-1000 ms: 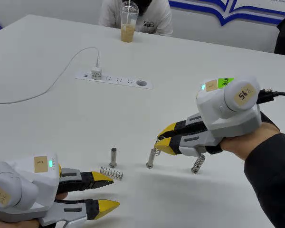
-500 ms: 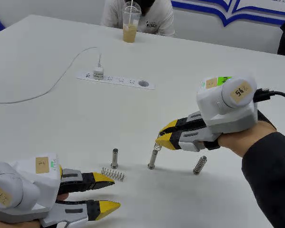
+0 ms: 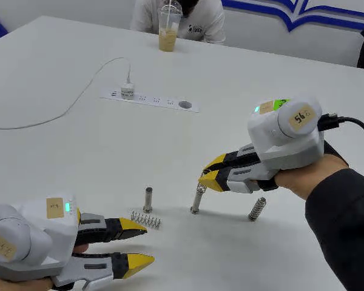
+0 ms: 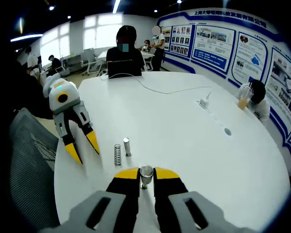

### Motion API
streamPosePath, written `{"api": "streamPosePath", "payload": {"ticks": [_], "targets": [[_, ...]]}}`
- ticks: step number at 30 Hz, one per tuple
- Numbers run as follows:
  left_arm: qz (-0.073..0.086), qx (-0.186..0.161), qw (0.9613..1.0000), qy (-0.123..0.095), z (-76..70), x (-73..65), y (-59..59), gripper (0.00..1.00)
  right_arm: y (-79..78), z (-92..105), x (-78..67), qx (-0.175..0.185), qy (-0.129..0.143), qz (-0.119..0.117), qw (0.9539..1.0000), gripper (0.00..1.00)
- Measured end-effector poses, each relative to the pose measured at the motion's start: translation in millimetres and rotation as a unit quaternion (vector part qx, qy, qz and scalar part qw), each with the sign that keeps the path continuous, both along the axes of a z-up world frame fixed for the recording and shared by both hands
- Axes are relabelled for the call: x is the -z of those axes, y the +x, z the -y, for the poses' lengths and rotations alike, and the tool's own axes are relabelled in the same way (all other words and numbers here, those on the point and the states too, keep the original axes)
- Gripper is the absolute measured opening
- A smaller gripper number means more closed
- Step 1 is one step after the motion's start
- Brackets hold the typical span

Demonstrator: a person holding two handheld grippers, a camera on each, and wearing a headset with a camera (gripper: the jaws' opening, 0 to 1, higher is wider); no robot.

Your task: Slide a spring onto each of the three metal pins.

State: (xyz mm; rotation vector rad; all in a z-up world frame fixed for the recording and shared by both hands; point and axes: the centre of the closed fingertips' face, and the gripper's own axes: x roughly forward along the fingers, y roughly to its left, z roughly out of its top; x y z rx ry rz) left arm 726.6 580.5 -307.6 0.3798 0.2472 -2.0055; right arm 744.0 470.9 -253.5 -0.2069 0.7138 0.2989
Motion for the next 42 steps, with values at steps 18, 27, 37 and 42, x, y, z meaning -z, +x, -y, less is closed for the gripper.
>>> {"api": "streamPosePath", "payload": {"ticks": [18, 27, 37, 42], "targets": [[-0.003, -0.001, 1.0000, 0.002, -0.5, 3.0, 0.7, 0.27, 0.9, 0.0, 18.0, 0.008, 0.009, -0.011, 0.9999, 0.12], [-0.004, -0.002, 1.0000, 0.003, -1.0, 3.6, 1.3, 0.27, 1.1, 2.2, 27.7, 0.018, 0.017, -0.012, 0.9996, 0.12], [-0.005, -0.001, 1.0000, 0.005, -0.2, 4.3, 0.4, 0.27, 2.0, 2.4, 37.5, 0.022, 0.022, -0.018, 0.9994, 0.12], [-0.006, -0.001, 1.0000, 0.006, -0.5, 5.2, 0.1, 0.27, 0.9, 3.7, 44.6, 0.026, 0.024, -0.022, 0.9991, 0.12]]}}
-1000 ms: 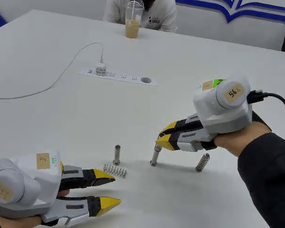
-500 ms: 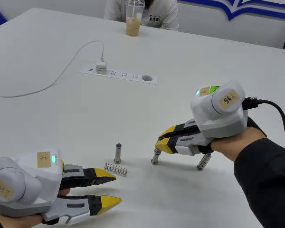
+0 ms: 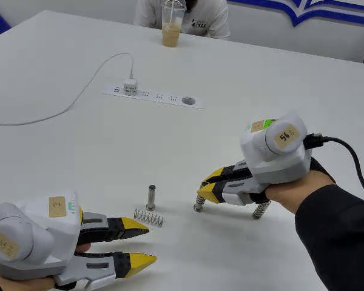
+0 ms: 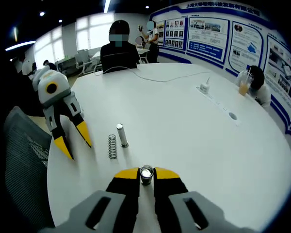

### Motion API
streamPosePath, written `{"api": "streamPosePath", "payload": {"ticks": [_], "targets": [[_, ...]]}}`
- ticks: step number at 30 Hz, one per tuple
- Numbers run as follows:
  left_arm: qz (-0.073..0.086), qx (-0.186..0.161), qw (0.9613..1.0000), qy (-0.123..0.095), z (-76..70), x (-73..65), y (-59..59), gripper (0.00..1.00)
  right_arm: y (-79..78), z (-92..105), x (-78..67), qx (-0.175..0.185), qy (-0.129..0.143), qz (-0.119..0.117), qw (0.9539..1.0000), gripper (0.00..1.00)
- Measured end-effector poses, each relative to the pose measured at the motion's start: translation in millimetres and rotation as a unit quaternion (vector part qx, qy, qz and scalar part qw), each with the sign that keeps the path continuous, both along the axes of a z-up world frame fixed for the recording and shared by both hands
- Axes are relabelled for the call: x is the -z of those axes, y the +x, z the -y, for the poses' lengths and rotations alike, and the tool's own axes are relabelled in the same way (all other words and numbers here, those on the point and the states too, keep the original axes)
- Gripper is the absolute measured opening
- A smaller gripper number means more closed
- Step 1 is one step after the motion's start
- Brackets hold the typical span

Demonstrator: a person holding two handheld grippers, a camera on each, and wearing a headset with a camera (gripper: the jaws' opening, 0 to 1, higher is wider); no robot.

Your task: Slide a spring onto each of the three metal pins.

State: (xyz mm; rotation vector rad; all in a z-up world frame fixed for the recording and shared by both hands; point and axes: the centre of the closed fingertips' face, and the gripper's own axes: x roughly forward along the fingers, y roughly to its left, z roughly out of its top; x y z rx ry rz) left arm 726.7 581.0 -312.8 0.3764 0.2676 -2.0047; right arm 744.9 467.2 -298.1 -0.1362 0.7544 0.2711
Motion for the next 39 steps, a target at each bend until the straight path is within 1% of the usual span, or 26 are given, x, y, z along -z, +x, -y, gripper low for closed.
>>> {"api": "streamPosePath", "payload": {"ticks": [10, 16, 23, 33, 39], "targets": [[-0.001, -0.001, 1.0000, 0.001, -0.4, 0.2, 0.0, 0.27, 2.0, -1.8, 8.0, -0.002, -0.007, -0.008, 0.9999, 0.12], [-0.001, -0.002, 1.0000, 0.002, -1.1, 1.2, 0.6, 0.27, 0.5, -0.9, 14.4, 0.001, -0.006, -0.014, 0.9999, 0.12], [-0.002, -0.003, 1.0000, 0.002, -0.5, 1.4, 0.6, 0.27, 1.4, -0.5, 15.6, 0.003, -0.005, -0.014, 0.9999, 0.12], [-0.002, -0.006, 1.0000, 0.000, -1.7, 1.0, 2.6, 0.27, -3.8, 1.2, 20.3, 0.009, -0.008, -0.022, 0.9997, 0.14], [-0.002, -0.007, 1.0000, -0.002, -0.5, -1.0, 3.5, 0.28, -11.7, 1.4, 22.9, 0.015, -0.008, -0.026, 0.9995, 0.14]]}}
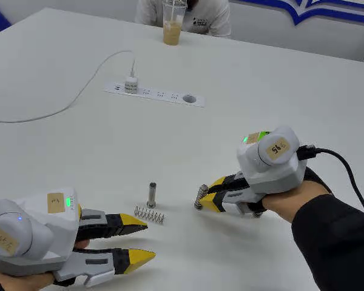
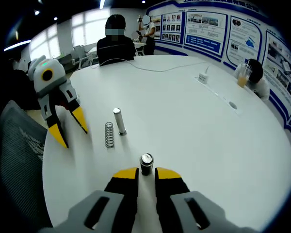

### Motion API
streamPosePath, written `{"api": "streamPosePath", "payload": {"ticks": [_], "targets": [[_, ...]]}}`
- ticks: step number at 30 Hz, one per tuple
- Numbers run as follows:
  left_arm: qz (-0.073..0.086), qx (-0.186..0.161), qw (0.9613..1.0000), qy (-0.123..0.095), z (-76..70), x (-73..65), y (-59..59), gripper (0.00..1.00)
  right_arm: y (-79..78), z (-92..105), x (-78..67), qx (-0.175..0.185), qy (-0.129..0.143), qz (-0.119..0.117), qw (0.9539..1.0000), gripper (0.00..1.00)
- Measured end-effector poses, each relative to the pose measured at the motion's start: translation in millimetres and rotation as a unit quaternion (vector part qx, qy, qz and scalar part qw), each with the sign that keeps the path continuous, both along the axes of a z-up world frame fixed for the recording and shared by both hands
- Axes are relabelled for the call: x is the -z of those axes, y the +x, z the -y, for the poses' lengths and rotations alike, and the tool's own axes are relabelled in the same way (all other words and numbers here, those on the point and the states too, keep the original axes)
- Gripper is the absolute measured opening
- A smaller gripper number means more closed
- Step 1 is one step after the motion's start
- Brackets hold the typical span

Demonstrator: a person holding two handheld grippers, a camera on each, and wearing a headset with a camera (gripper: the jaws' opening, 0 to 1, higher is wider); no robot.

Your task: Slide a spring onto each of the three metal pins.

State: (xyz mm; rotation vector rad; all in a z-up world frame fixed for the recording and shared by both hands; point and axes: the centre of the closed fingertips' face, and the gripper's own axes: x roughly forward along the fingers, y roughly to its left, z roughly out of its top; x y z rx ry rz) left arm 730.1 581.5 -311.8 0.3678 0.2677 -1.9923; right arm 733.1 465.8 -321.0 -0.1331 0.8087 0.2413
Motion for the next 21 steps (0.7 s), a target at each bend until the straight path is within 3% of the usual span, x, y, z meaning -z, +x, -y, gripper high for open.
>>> {"api": "streamPosePath", "payload": {"ticks": [12, 21], "targets": [[0.001, -0.002, 1.0000, -0.003, 0.5, -1.2, 2.9, 0.28, -14.9, -11.7, 5.2, 0.003, 0.006, -0.005, 1.0000, 0.15], [0.001, -0.005, 1.0000, -0.004, 0.9, -2.5, 3.4, 0.28, -13.8, -32.6, 3.8, -0.016, 0.011, -0.003, 0.9998, 0.15]]}}
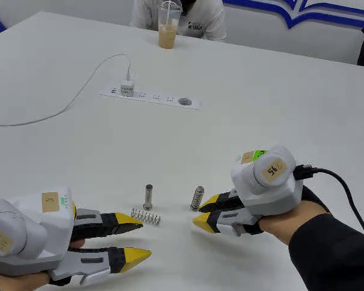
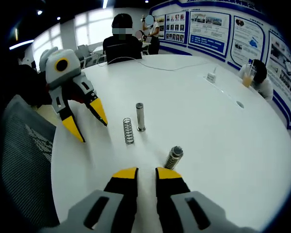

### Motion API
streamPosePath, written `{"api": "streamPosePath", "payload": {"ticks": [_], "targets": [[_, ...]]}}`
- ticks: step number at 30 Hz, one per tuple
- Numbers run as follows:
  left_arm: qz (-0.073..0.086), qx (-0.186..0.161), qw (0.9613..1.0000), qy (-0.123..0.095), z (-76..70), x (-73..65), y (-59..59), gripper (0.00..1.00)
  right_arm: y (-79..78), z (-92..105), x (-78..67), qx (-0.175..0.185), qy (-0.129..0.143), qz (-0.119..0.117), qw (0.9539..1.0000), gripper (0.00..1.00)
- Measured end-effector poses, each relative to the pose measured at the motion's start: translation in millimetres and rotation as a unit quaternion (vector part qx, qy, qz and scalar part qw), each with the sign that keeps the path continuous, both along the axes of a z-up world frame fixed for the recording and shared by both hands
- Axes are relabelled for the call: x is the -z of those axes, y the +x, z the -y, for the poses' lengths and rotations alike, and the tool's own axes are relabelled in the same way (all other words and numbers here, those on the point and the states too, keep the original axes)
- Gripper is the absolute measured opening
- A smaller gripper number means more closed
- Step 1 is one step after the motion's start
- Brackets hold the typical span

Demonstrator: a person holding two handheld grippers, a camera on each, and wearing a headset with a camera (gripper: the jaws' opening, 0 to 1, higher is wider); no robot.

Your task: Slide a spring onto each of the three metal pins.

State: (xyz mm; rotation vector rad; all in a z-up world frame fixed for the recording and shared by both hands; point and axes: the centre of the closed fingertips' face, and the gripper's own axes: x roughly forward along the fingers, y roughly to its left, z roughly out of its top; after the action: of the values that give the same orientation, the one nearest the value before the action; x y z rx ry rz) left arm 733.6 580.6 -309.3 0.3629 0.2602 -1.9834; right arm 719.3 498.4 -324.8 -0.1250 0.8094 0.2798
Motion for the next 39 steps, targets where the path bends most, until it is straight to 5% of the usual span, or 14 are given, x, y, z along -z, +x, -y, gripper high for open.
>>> {"api": "streamPosePath", "payload": {"ticks": [13, 39], "targets": [[0.000, -0.011, 0.9999, -0.001, -1.6, -2.3, 6.0, 0.29, 16.9, -20.1, -5.0, -0.027, 0.008, 0.011, 0.9995, 0.16], [-0.004, -0.045, 0.9990, 0.000, -7.3, -3.5, 24.0, 0.32, 45.4, -47.1, 12.6, -0.077, 0.006, -0.004, 0.9970, 0.17]]}}
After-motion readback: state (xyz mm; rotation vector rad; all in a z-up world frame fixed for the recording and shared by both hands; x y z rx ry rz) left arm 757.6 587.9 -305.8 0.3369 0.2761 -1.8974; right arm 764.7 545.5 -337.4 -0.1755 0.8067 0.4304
